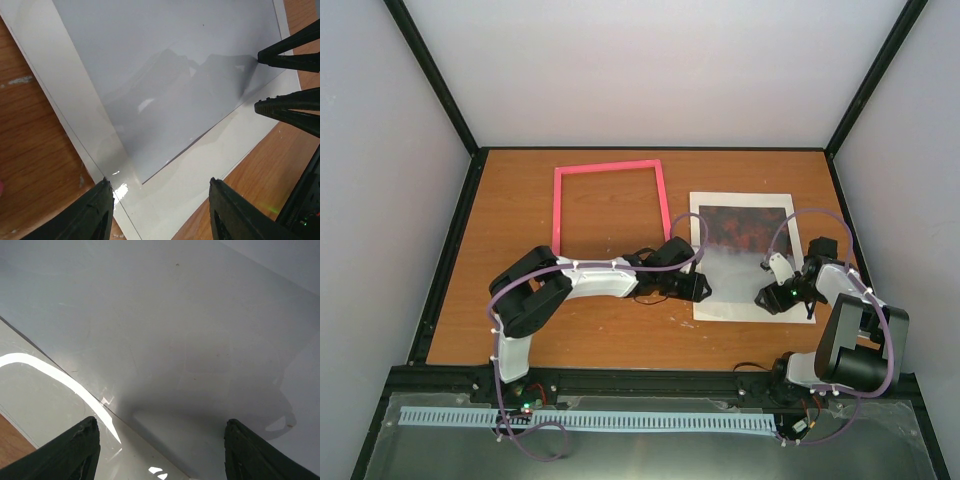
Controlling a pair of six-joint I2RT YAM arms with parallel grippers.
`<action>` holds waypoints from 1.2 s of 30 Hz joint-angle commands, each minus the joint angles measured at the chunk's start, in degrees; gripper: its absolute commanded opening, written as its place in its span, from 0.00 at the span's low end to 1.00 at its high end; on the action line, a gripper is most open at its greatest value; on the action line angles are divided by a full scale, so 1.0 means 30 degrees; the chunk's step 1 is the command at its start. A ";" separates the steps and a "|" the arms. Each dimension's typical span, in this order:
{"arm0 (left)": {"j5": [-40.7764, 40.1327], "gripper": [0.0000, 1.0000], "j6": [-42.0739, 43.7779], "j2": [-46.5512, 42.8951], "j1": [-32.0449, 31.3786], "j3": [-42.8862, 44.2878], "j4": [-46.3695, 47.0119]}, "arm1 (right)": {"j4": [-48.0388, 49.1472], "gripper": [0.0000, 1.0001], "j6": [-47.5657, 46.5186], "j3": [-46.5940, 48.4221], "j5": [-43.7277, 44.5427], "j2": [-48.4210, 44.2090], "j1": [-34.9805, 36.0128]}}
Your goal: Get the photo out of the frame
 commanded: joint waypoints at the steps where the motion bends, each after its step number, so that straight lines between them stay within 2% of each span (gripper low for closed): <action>1: 0.0349 0.53 0.0102 -0.0093 -0.0135 0.0549 0.1191 | -0.0505 0.67 -0.0176 -0.0402 -0.0064 0.0440 -0.0107; 12: 0.1340 0.50 -0.1309 0.1181 0.0246 0.0918 0.1906 | -0.0659 0.66 -0.0262 -0.0335 -0.0307 0.0424 -0.0295; 18: 0.2377 0.41 -0.1327 0.1852 0.0363 0.1019 0.3164 | -0.1261 0.66 -0.0292 0.0123 -0.0491 -0.0615 -0.0676; 26: 0.2696 0.37 -0.0785 0.2462 0.0364 0.2500 0.3199 | -0.2586 0.68 -0.0675 0.1510 -0.0794 -0.3203 -0.2064; 36: 0.3718 0.39 -0.0015 0.4883 0.0334 0.5600 0.2033 | -0.3379 0.69 -0.1134 0.2606 -0.1589 -0.2964 -0.3625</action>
